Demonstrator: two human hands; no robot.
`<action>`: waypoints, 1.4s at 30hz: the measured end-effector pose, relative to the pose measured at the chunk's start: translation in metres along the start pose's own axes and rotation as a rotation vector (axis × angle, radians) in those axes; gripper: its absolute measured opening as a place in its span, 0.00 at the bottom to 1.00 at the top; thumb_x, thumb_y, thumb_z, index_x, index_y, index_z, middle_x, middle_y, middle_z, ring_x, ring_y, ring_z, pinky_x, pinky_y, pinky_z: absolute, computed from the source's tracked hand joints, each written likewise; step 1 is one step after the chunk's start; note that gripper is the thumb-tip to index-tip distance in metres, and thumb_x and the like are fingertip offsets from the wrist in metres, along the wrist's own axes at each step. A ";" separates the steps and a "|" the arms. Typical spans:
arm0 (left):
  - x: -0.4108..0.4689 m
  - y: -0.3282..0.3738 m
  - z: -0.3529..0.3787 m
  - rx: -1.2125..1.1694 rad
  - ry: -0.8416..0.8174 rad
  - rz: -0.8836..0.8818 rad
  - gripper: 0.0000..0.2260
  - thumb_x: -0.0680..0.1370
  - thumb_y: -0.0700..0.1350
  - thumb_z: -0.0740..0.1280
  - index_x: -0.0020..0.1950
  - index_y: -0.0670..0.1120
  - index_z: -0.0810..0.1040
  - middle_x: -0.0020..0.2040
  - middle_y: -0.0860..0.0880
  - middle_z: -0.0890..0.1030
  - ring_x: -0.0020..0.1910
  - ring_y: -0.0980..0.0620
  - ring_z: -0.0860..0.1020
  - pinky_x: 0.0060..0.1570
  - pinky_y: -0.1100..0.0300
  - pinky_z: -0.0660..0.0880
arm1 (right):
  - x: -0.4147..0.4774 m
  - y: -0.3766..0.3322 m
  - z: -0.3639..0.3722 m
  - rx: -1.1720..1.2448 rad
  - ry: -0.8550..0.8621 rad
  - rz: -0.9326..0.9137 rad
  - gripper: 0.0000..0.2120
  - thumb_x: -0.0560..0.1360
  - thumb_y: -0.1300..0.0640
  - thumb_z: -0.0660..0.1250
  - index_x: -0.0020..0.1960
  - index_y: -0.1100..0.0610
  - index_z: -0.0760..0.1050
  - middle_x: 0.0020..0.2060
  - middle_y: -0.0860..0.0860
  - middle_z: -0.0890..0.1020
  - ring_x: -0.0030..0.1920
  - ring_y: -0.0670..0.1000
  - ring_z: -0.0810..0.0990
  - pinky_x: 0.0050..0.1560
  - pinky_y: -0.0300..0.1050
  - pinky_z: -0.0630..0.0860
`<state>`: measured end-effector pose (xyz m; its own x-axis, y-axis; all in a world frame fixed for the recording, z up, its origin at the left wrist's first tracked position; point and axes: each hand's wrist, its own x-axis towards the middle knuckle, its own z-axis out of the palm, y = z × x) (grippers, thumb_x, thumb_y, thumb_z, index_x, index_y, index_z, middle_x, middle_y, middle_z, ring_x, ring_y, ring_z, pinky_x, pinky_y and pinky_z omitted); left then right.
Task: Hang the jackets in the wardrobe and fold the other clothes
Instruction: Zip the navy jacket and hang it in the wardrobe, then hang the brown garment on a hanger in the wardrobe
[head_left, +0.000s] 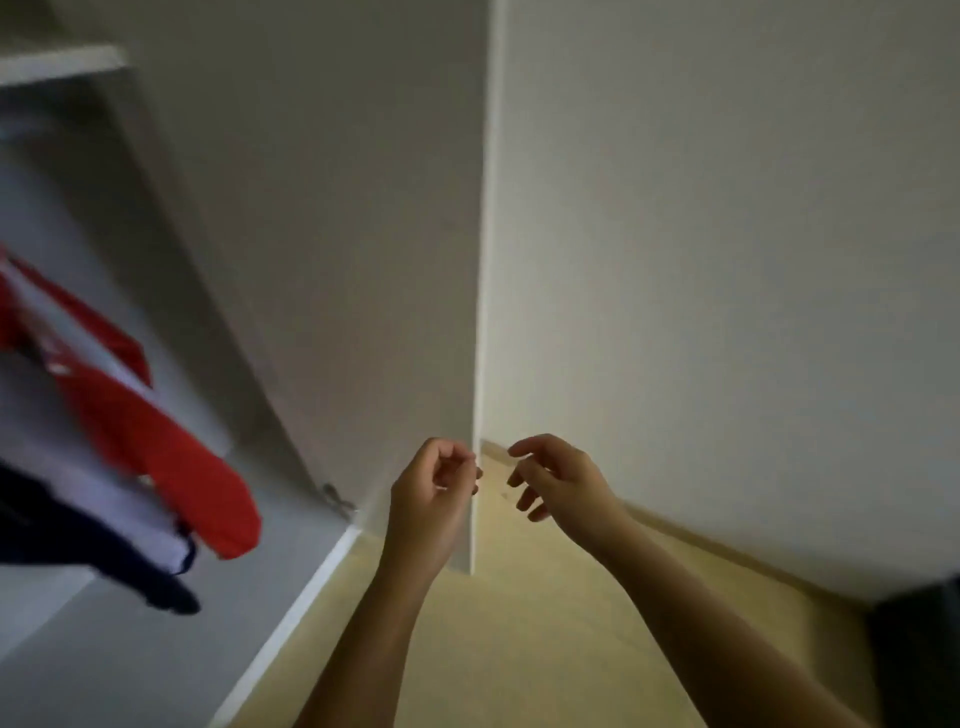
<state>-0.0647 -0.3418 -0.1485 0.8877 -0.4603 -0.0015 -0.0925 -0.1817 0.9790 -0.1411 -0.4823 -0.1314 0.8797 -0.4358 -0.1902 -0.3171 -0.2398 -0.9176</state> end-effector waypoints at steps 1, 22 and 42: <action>-0.009 0.006 0.032 -0.004 -0.057 0.006 0.04 0.77 0.45 0.65 0.44 0.53 0.76 0.39 0.58 0.81 0.40 0.59 0.80 0.39 0.67 0.75 | -0.019 0.014 -0.028 0.045 0.058 0.028 0.10 0.79 0.62 0.58 0.50 0.49 0.75 0.40 0.50 0.82 0.34 0.45 0.81 0.35 0.41 0.79; -0.133 0.080 0.569 0.005 -1.202 0.173 0.09 0.79 0.43 0.61 0.41 0.49 0.77 0.36 0.52 0.81 0.34 0.57 0.79 0.34 0.71 0.72 | -0.284 0.245 -0.404 0.548 1.246 0.360 0.08 0.79 0.63 0.60 0.49 0.55 0.78 0.36 0.51 0.82 0.32 0.47 0.80 0.33 0.39 0.78; -0.308 0.101 0.965 0.270 -1.782 0.179 0.08 0.79 0.37 0.61 0.42 0.45 0.77 0.36 0.48 0.81 0.33 0.58 0.78 0.34 0.70 0.73 | -0.489 0.463 -0.626 0.972 1.857 0.526 0.10 0.80 0.64 0.57 0.48 0.59 0.77 0.34 0.53 0.79 0.30 0.47 0.78 0.29 0.40 0.76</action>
<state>-0.7829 -1.0569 -0.2456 -0.6181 -0.7337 -0.2823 -0.3464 -0.0682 0.9356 -0.9401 -0.9228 -0.2445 -0.6598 -0.5591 -0.5021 0.4112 0.2906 -0.8640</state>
